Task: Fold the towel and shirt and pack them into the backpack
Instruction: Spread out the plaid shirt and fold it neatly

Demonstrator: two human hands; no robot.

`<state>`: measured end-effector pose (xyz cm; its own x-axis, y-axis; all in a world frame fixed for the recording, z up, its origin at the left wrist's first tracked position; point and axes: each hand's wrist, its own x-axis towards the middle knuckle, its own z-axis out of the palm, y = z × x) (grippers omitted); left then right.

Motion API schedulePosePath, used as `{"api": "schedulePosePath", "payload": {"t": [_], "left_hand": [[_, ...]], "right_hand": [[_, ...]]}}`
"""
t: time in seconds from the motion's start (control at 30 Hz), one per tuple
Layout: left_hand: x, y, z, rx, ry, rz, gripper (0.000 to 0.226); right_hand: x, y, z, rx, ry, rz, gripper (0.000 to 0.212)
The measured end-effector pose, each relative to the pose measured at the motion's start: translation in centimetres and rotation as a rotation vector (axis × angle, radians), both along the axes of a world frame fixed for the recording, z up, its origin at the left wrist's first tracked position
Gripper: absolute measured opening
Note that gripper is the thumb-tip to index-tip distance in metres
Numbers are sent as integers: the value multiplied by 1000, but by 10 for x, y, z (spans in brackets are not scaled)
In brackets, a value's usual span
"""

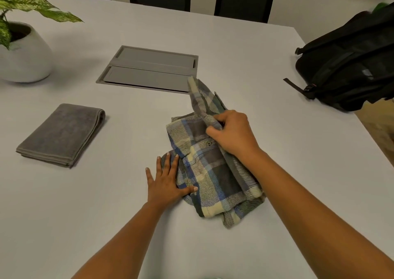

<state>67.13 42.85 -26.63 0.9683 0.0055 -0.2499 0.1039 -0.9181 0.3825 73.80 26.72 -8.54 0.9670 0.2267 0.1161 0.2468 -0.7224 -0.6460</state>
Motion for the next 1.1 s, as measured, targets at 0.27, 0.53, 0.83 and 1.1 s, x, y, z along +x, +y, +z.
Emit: {"api": "schedulePosePath", "payload": {"t": [0.27, 0.53, 0.83, 1.1], "left_hand": [[0, 9, 8, -278, -60, 26, 123], [-11, 39, 20, -693, -249, 325, 47], [57, 8, 62, -168, -570, -226, 63], [80, 5, 40, 220, -148, -487, 81]], "right_hand": [[-39, 49, -83, -141, 204, 165, 21], [-48, 40, -117, -357, 253, 295, 47], [-49, 46, -134, -535, 162, 408, 34], [-49, 35, -112, -410, 218, 493, 35]]}}
